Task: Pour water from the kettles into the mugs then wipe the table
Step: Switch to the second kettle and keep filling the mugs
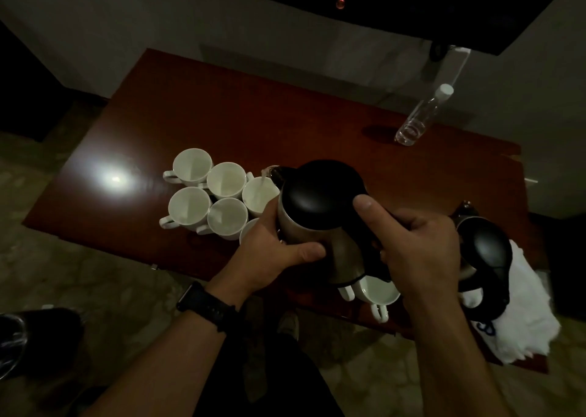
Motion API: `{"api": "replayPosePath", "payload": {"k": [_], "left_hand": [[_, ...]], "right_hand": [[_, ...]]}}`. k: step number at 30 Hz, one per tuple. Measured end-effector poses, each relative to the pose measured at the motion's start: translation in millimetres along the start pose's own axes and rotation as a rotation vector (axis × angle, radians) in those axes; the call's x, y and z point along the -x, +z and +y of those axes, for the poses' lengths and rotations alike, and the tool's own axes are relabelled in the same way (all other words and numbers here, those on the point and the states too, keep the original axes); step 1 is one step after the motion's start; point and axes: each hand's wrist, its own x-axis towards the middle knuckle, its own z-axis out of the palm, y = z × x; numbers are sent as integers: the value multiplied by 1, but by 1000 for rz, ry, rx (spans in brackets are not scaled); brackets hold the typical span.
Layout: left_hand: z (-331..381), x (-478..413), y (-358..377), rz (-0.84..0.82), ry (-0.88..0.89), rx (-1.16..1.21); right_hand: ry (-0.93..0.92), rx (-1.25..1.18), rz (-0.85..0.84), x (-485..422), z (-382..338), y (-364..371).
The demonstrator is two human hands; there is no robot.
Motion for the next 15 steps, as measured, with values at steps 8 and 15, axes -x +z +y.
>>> {"api": "replayPosePath", "payload": {"k": [8,15], "left_hand": [[3,-4,2,6,9,2],[3,-4,3,6,20,5]], "right_hand": [[12,13,1,-2,-5,0],[11,36,23,-2,-5,-1]]}}
